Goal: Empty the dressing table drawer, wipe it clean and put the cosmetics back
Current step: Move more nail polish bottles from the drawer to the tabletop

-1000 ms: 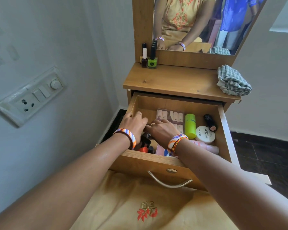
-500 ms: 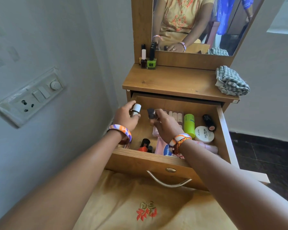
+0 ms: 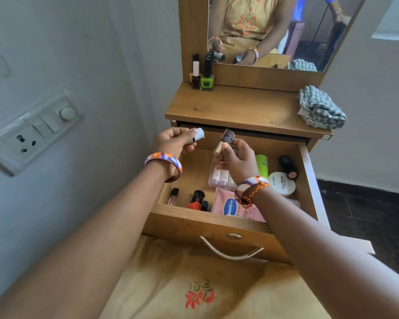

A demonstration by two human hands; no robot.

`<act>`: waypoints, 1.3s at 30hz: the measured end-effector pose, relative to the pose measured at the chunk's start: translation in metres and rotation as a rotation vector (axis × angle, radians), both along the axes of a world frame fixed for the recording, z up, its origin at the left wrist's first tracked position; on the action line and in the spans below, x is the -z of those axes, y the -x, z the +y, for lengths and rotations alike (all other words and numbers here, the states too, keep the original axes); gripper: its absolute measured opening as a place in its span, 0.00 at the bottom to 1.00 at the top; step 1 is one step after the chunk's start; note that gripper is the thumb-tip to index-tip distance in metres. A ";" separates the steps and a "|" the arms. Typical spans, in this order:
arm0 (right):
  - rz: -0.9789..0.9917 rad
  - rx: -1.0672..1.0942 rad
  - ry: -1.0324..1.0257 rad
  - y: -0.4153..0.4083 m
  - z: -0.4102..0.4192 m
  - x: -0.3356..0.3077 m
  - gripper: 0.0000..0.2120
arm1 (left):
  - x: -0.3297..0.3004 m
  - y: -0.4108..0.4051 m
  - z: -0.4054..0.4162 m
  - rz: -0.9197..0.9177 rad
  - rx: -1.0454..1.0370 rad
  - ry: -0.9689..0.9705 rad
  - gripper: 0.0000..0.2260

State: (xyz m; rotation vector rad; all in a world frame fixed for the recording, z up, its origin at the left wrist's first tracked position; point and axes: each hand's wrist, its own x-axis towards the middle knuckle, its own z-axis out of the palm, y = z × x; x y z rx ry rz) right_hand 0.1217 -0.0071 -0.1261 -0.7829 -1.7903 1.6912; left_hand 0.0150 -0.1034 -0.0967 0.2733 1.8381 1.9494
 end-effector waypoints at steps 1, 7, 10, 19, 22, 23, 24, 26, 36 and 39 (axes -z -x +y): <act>0.027 0.013 0.027 0.000 0.001 -0.002 0.13 | -0.001 0.003 0.002 0.053 0.012 0.019 0.06; 0.156 0.020 0.197 0.007 0.017 -0.015 0.14 | -0.025 0.026 0.011 0.348 0.031 0.190 0.12; 0.196 0.013 0.229 0.017 0.027 -0.027 0.15 | -0.038 0.042 0.015 0.452 -0.004 0.251 0.19; 0.067 0.017 0.062 0.066 0.058 -0.065 0.13 | -0.060 0.079 0.043 0.745 0.008 0.406 0.13; 0.016 0.032 0.008 0.077 0.071 -0.071 0.11 | -0.060 0.089 0.052 0.766 0.055 0.457 0.16; 0.002 0.045 -0.006 0.081 0.074 -0.072 0.11 | -0.059 0.092 0.054 0.753 0.057 0.462 0.18; -0.005 0.058 -0.008 0.084 0.078 -0.073 0.11 | -0.059 0.095 0.056 0.731 0.050 0.460 0.21; -0.011 0.073 0.004 0.088 0.083 -0.074 0.11 | -0.058 0.099 0.060 0.693 0.027 0.438 0.24; -0.065 0.066 0.002 0.095 0.090 -0.069 0.13 | -0.051 0.100 0.075 0.576 0.060 0.271 0.19; -0.044 0.063 0.042 0.097 0.089 -0.067 0.11 | -0.047 0.100 0.076 0.535 0.067 0.239 0.18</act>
